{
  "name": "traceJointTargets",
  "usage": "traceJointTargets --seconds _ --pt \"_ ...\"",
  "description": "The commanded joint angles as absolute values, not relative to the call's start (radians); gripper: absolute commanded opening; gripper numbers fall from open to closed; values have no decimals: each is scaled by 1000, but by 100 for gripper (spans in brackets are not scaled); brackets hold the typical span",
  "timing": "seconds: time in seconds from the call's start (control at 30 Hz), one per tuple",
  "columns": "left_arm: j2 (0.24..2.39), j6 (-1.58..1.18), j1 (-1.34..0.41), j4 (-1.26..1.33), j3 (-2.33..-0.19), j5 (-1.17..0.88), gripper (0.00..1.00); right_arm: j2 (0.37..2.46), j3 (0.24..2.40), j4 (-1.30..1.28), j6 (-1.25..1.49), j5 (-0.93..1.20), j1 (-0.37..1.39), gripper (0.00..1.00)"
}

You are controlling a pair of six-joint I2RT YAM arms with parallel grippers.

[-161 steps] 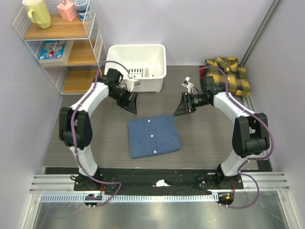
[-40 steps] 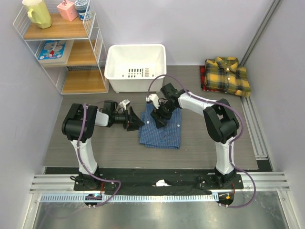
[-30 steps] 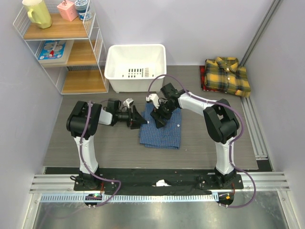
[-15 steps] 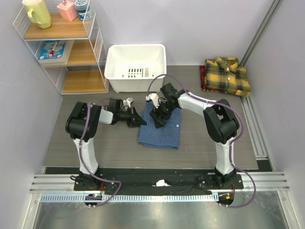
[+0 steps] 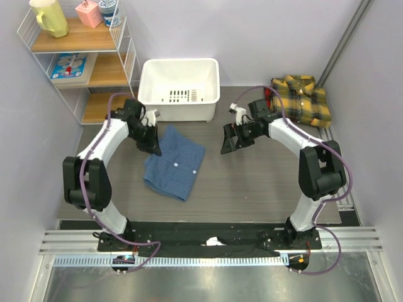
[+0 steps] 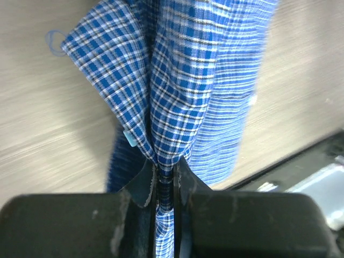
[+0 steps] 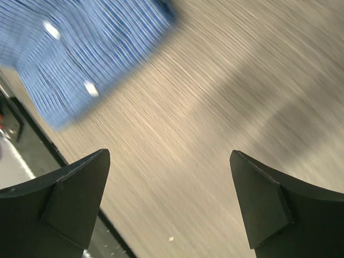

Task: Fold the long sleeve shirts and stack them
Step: Fold the shirt

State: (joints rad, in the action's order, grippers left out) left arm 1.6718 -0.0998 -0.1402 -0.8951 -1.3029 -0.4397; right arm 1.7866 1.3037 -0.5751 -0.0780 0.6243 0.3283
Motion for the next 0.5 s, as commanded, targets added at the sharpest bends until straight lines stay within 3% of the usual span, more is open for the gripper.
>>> traceJointTargets --seconds 0.0,0.17,0.3,0.47 --pt "1577 64 -182 -1182 -1631 -154 0 1703 1249 -586 -3 712 258 100" --pt "1664 84 -375 -1330 -1864 168 0 1669 1204 -595 46 756 210 100" --pt "1698 46 -589 -1202 -1710 238 0 1667 1184 -607 81 796 158 100" --pt "1960 -110 -741 -1111 -1689 149 0 1640 1128 -626 121 818 62 100"
